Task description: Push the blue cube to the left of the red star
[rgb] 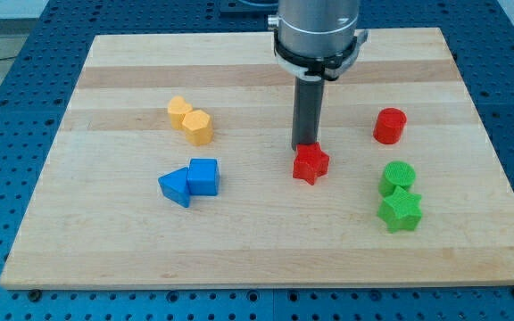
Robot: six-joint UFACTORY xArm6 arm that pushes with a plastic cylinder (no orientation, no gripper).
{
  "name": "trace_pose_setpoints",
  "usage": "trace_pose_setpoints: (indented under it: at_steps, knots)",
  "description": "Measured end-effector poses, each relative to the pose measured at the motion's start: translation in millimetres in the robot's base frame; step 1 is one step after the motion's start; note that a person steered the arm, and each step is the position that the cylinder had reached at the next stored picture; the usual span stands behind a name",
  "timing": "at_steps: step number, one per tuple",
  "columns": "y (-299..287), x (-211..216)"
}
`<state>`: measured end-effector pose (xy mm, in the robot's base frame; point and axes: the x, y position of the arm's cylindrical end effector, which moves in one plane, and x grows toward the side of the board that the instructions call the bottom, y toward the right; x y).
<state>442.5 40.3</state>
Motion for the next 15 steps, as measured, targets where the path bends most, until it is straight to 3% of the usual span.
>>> trace_pose_setpoints:
  at_steps: [4, 5, 6, 7, 8, 10, 13, 15]
  knots:
    - [-182, 0]
    - [-201, 16]
    - [-174, 44]
    - [-112, 55]
    - [-91, 57]
    - [-103, 100]
    - [-50, 72]
    - [-46, 77]
